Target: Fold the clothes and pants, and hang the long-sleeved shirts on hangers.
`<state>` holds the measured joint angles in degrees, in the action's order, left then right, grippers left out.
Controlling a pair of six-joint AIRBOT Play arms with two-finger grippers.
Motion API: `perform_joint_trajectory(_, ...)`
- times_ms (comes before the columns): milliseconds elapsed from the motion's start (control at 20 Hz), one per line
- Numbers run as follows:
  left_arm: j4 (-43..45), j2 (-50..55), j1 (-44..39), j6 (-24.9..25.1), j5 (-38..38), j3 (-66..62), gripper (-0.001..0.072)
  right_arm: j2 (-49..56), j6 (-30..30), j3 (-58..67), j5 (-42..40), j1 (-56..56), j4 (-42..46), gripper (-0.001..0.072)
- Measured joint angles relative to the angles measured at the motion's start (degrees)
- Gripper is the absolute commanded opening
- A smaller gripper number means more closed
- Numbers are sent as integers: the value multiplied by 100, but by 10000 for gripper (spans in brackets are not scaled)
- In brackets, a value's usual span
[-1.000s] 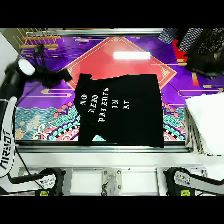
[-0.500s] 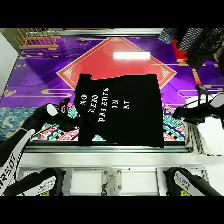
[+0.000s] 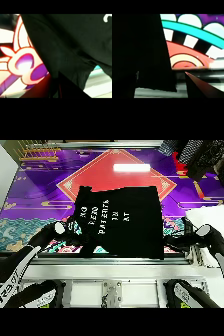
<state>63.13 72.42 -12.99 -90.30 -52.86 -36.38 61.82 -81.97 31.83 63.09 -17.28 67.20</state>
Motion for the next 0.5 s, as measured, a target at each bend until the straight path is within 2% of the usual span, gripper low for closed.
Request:
perform_joint_trajectory(100,-7,-4,-15,-11,2,2,48,24,61,-227,-153,15,-188,629)
perform_joint_trajectory(150,-20,-2,-17,-15,2,4,48,37,87,-304,-173,44,-262,568)
perform_joint_trajectory(250,-20,-4,-22,-24,-2,2,47,50,120,-400,-221,157,-345,302)
perform_joint_trajectory(400,-20,-4,-24,-26,-136,-127,9,63,146,-466,-308,452,-400,39)
perform_joint_trajectory(500,-20,-28,-24,-26,-280,-372,9,35,160,-435,-315,675,-415,10)
